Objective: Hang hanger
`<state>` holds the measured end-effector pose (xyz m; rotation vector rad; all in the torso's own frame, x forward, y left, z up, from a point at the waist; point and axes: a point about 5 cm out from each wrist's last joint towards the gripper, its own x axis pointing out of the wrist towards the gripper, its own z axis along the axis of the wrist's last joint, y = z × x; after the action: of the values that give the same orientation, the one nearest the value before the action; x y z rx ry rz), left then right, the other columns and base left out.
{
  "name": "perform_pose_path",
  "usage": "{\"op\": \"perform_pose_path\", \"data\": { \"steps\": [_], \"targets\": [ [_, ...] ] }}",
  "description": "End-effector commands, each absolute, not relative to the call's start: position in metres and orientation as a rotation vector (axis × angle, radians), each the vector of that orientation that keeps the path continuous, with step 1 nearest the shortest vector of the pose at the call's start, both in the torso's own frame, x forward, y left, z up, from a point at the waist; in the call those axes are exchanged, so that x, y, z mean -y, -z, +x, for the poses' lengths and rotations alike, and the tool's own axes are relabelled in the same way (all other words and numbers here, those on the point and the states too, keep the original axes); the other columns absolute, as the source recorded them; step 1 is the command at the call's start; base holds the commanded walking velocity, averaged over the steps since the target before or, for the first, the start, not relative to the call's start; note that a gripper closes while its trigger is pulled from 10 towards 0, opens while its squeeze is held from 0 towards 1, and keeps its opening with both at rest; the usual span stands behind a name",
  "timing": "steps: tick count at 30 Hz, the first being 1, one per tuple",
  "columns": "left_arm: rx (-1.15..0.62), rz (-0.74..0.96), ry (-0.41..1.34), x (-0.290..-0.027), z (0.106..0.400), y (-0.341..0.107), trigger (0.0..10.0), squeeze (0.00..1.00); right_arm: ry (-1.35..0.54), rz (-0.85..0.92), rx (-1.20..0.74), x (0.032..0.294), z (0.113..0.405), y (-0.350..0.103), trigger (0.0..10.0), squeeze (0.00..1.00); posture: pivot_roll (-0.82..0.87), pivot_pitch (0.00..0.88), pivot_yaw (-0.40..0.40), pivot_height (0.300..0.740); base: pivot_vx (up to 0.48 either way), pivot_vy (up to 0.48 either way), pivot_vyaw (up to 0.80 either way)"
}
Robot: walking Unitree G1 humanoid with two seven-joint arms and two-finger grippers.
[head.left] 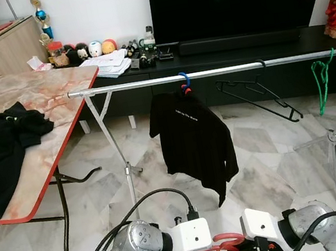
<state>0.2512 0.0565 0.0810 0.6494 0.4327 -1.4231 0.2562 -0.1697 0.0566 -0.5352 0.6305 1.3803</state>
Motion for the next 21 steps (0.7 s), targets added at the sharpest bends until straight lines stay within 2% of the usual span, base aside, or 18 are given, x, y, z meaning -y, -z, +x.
{"op": "perform_pose_path", "data": {
  "steps": [1,5,6,7,14,21],
  "targets": [
    [-0.200,0.555,1.444,-0.032,0.259,-0.122,10.0,0.00,-1.434,-0.534,-0.694,0.158,0.244,-0.041,0.0,0.00,0.03,0.000,-0.005,0.740,0.000,0.000,0.00],
    [-0.191,0.540,1.451,-0.032,0.259,-0.122,10.0,0.00,-1.436,-0.536,-0.696,0.159,0.244,-0.041,0.0,0.00,0.03,0.000,-0.007,0.740,0.000,0.000,0.00],
    [-0.190,0.542,1.454,-0.033,0.259,-0.122,10.0,0.05,-1.436,-0.537,-0.697,0.160,0.244,-0.041,0.0,0.00,0.03,0.000,-0.007,0.740,0.000,0.000,0.00],
    [-0.192,0.538,1.460,-0.033,0.258,-0.121,10.0,1.00,-1.435,-0.537,-0.698,0.160,0.244,-0.041,0.0,0.00,0.03,0.000,-0.007,0.740,0.000,0.000,0.00],
    [-0.210,0.487,1.507,-0.035,0.252,-0.121,10.0,1.00,-1.438,-0.536,-0.743,0.166,0.239,-0.035,0.0,0.00,0.03,0.000,-0.007,0.740,0.000,0.000,0.00],
    [-0.273,0.497,1.542,-0.051,0.249,-0.117,10.0,1.00,-1.382,-0.503,-0.811,0.180,0.232,-0.025,0.0,0.00,0.03,0.000,-0.004,0.740,0.000,0.000,0.00]
  ]
}}
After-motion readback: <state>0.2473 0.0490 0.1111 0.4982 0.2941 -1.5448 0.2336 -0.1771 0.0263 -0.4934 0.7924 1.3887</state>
